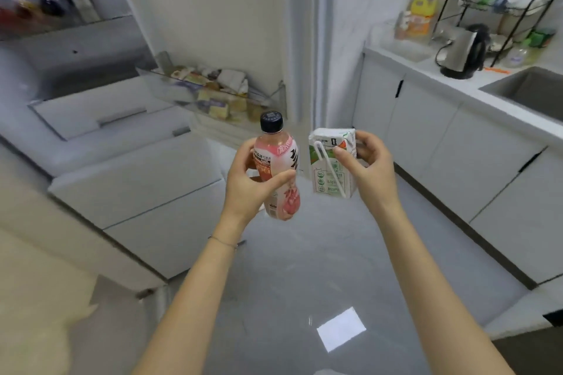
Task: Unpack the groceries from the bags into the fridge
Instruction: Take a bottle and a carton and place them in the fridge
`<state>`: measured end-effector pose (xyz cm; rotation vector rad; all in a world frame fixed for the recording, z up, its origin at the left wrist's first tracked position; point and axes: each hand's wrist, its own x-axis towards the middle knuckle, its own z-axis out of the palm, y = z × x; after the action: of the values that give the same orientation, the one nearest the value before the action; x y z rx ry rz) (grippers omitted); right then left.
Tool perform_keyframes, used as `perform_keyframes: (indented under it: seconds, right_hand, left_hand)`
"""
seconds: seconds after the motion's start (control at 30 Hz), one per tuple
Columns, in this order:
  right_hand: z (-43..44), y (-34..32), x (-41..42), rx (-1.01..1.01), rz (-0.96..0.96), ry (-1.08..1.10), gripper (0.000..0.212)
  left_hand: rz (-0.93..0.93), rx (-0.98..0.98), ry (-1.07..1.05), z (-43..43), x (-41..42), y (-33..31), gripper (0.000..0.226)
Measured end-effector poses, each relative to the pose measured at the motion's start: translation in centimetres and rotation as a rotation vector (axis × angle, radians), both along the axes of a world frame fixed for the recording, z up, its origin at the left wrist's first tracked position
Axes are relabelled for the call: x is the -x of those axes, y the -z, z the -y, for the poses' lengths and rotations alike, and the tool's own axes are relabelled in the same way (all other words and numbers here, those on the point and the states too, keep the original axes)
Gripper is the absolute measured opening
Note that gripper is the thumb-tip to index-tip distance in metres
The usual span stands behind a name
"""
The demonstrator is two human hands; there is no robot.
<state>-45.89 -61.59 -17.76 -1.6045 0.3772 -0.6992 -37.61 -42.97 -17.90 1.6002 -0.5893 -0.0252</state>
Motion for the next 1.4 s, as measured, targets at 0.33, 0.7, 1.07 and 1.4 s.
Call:
perform_keyframes:
  seconds: [0.33,0.7,1.07,1.4]
  right_hand:
    - [-15.4,-2.3,-12.3,0.032,0.025,-0.306,0.034]
    - [-24.0,-3.8,-28.3,0.056,0.044,-0.461,0.039]
    - [-29.8,-7.5,-44.8,0.040,0.146,-0.548,0.036]
    - [-34.6,-7.1,-55.2,0.017,0.165,-0.556,0.037]
  left_hand:
    - [-0.035,0.064,-0.353,-16.3,-7.8,-1.4,0.052]
    - [0.031,0.068,-0.538,-25.1,-20.1,-3.8,0.054]
    - [0.112,0.048,-0.636,-30.2,-34.0,-7.4,0.066]
    - [0.099,0.113,-0.658,-35.2,-45.2,-7.7,0.051]
